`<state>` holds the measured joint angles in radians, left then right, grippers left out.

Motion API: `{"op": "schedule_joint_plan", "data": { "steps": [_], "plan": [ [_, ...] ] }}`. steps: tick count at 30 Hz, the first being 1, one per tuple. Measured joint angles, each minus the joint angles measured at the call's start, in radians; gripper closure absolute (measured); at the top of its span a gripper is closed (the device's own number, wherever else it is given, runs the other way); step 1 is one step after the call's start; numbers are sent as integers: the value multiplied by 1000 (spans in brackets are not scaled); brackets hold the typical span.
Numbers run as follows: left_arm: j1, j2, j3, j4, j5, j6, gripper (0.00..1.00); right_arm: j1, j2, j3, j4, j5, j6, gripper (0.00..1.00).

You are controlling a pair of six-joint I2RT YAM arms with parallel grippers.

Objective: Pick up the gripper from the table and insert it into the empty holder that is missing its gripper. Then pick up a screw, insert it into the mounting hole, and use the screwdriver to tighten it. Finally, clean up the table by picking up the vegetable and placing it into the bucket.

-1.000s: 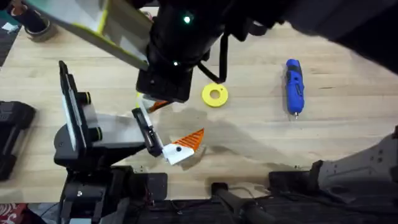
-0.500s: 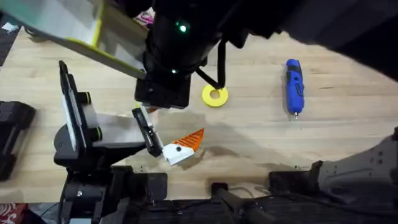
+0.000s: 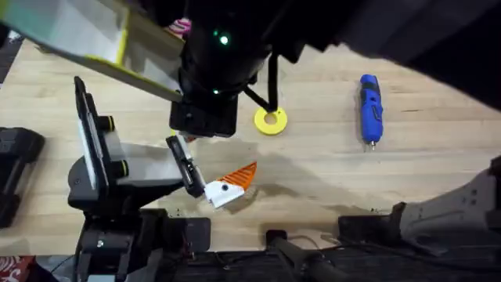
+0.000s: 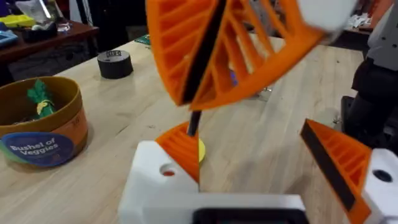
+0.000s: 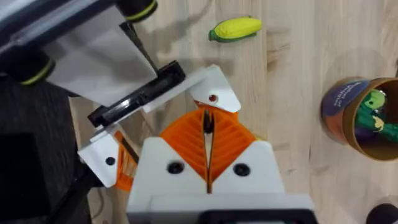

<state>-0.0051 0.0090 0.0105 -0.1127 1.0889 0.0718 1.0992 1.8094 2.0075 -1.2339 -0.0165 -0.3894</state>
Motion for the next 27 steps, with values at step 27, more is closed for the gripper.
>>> {"op": "schedule_joint_plan", "data": {
  "steps": [27],
  "plan": [
    [0,0,0,0,0,0,15,-4,25,0,4,0,-30,997]
  ]
}}
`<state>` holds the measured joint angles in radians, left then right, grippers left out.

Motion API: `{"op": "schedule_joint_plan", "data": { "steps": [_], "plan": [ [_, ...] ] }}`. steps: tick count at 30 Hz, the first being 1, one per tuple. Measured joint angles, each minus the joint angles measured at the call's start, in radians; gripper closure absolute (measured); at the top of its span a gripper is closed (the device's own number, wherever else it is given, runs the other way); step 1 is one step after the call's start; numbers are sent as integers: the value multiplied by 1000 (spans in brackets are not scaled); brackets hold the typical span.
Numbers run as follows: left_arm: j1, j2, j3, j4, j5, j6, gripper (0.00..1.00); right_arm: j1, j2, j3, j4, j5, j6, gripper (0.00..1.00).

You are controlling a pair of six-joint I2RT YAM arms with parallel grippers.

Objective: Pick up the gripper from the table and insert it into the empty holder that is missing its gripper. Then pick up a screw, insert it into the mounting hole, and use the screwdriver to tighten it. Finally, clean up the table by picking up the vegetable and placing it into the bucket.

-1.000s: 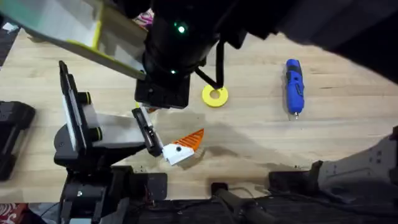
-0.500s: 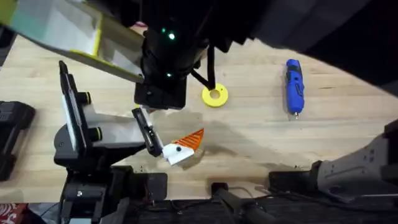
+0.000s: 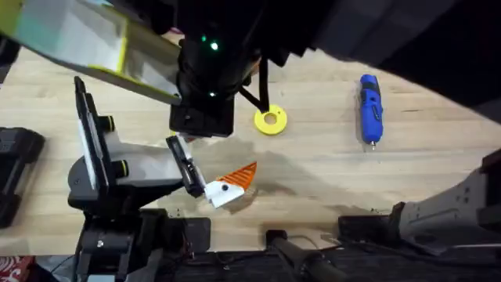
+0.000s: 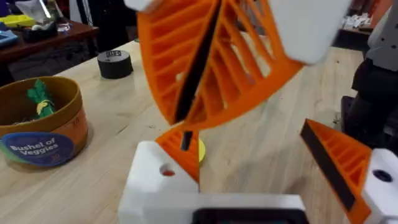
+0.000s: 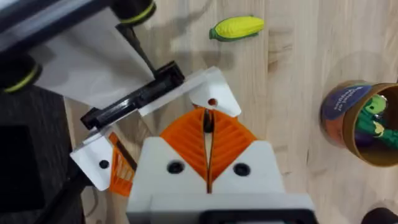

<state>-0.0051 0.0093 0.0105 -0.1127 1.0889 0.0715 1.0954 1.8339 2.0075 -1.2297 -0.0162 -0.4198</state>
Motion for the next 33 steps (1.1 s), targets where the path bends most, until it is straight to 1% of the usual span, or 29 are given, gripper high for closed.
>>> {"op": "schedule_joint_plan", "data": {
  "steps": [14,22,33],
  "plan": [
    [0,0,0,0,0,0,16,-11,5,0,5,0,-1,997],
    [0,0,0,0,0,0,15,-11,42,0,6,0,-1,997],
    [0,0,0,0,0,0,15,-11,44,0,7,0,-1,997]
  ]
}}
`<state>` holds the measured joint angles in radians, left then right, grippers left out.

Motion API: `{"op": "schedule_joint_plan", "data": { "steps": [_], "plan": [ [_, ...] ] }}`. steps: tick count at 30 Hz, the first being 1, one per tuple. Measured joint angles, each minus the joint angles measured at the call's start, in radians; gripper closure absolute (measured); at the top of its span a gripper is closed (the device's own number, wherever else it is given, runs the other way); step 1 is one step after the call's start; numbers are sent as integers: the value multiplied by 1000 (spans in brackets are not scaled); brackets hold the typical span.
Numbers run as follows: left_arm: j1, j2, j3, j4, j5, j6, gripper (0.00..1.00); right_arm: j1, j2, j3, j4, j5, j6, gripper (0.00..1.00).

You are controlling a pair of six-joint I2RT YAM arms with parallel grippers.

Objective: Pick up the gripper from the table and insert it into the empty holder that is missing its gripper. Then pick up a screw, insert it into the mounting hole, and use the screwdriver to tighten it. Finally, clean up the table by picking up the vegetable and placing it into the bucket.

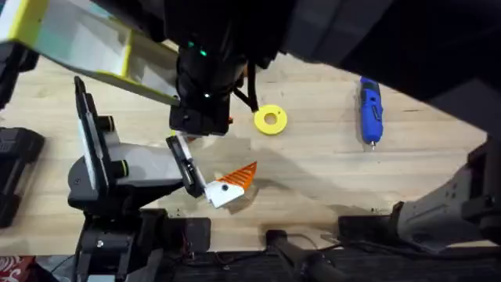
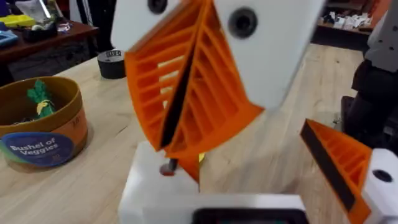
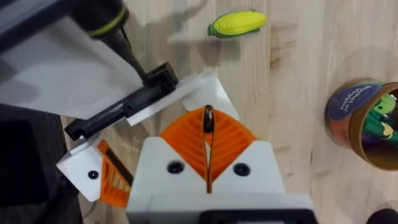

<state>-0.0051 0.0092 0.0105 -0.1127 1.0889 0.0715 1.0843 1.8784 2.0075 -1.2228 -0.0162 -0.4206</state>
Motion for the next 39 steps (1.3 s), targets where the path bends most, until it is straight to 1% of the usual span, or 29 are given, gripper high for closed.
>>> {"op": "schedule_joint_plan", "data": {
  "steps": [27,39],
  "plan": [
    [0,0,0,0,0,0,15,0,1,0,0,0,0,997],
    [0,0,0,0,0,-1,15,0,35,0,1,0,0,997]
  ]
}}
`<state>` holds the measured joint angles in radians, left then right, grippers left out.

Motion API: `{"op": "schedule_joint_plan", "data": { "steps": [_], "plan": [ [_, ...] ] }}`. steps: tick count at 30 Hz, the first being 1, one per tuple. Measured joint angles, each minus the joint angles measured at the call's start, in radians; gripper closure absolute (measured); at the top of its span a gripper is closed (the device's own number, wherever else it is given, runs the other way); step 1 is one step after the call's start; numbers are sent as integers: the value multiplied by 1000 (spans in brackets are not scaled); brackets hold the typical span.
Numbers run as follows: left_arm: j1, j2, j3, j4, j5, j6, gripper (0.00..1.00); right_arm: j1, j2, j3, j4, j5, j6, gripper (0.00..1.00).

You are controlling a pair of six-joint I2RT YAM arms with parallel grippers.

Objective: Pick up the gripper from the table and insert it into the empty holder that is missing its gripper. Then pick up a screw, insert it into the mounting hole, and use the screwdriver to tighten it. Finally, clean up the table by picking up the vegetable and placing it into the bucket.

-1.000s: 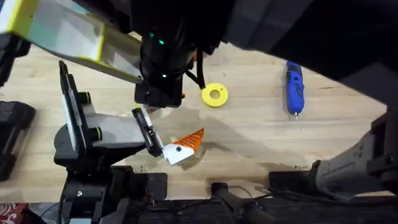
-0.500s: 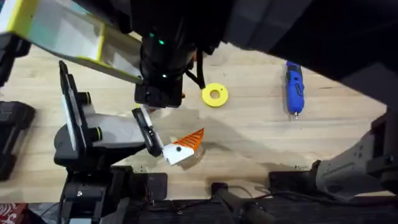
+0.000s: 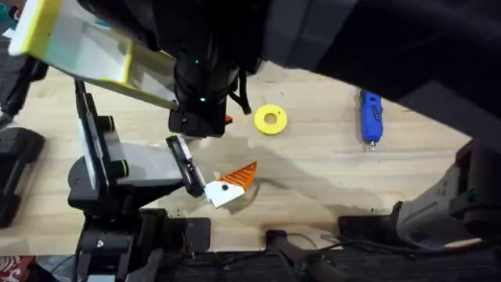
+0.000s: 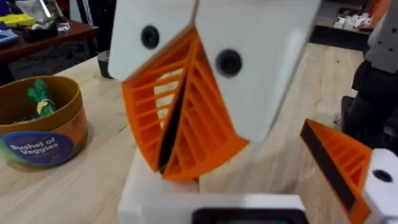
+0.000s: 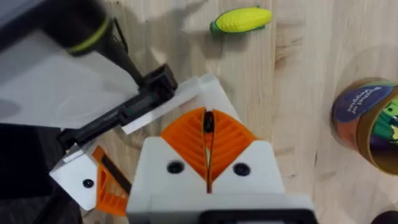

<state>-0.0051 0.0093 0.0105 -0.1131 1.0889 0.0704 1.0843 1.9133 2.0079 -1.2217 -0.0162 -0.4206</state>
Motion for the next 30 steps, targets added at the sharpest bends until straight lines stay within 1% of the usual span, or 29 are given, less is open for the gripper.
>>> {"op": "schedule_joint_plan", "data": {
  "steps": [14,16,20,21,22,23,30],
  "plan": [
    [0,0,0,0,0,0,15,0,0,0,0,0,0,996],
    [0,0,0,0,0,1,15,0,0,0,1,0,-2,776],
    [0,0,0,0,0,1,15,-5,0,2,-9,15,-8,154],
    [0,0,0,0,3,1,15,-11,0,4,-10,20,-14,46],
    [0,0,0,0,3,1,15,-15,0,6,-9,20,-15,16],
    [0,0,0,0,3,1,14,-17,0,6,-9,20,-14,9],
    [0,0,0,-1,7,1,15,-16,0,6,-9,20,-18,4]
  ]
}}
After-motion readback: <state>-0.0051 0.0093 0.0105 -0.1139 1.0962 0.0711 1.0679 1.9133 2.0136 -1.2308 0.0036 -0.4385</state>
